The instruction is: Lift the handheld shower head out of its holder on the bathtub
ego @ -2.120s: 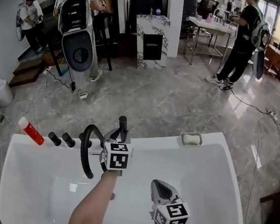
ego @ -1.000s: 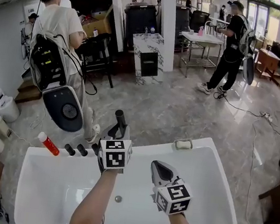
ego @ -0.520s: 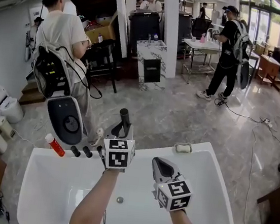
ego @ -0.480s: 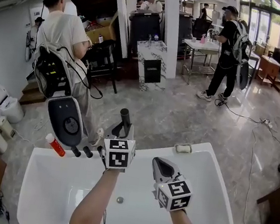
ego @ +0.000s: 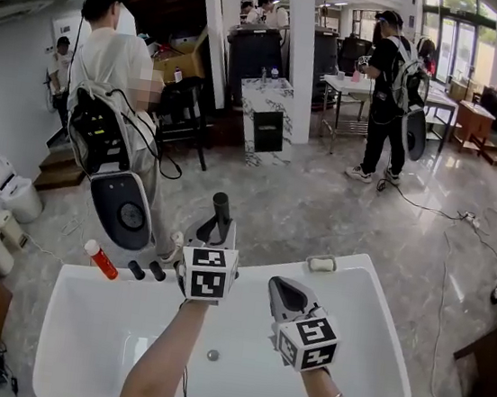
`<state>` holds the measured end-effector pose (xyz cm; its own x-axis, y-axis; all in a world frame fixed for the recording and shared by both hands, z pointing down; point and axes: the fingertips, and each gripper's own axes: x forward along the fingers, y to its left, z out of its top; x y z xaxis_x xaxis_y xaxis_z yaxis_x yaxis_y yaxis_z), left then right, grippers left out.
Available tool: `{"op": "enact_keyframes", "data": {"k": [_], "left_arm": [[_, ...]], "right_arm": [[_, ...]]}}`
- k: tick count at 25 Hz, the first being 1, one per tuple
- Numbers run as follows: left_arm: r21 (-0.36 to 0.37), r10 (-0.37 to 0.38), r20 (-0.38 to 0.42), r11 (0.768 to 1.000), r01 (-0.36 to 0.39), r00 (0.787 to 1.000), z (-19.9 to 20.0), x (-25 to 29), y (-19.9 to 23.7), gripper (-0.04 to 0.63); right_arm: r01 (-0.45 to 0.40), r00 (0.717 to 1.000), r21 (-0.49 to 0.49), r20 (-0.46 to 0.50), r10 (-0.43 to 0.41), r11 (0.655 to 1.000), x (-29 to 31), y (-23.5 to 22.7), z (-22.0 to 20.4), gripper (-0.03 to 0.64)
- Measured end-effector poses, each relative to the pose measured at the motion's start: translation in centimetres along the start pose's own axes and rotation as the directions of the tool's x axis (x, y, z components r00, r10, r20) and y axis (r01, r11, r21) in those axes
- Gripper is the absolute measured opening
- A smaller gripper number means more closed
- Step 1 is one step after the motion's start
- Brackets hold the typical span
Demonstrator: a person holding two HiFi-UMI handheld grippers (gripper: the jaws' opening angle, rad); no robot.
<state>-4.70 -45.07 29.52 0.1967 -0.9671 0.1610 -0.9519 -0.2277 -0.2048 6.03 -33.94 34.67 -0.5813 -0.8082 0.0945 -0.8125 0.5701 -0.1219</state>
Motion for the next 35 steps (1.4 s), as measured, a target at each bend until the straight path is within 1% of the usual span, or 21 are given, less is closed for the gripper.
{"op": "enact_keyframes", "data": {"k": [7, 17, 30, 35], "left_arm": [[0.008, 0.006, 0.007, 1.000, -0.006, 1.000, 0.9, -1.7, -0.4, 0.137], [0.012, -0.004, 0.006, 1.000, 0.004, 1.000, 1.0, -2.7, -1.0, 0.137], [0.007, -0.004, 0.003, 1.000, 0.004, 1.000, 1.3, -3.5, 0.3, 0.137], [0.014, -0.005, 0.010, 1.000, 0.005, 1.000, 1.0, -3.5, 0.4, 0.137]], "right_arm": [[-0.002, 1.000, -0.001, 0.004, 0.002, 1.000, -1.5, 0.6, 0.8, 0.005], [0.005, 1.000, -0.007, -0.009, -0.005, 1.000, -1.8, 0.7, 1.4, 0.003], [0.011, 1.000, -0.024, 0.012, -0.011, 1.000, -1.1, 2.3, 3.5, 0.003], [0.010, 1.000, -0.030, 0.017, -0.009, 1.000, -1.1, 2.5, 3.6, 0.003]]}}
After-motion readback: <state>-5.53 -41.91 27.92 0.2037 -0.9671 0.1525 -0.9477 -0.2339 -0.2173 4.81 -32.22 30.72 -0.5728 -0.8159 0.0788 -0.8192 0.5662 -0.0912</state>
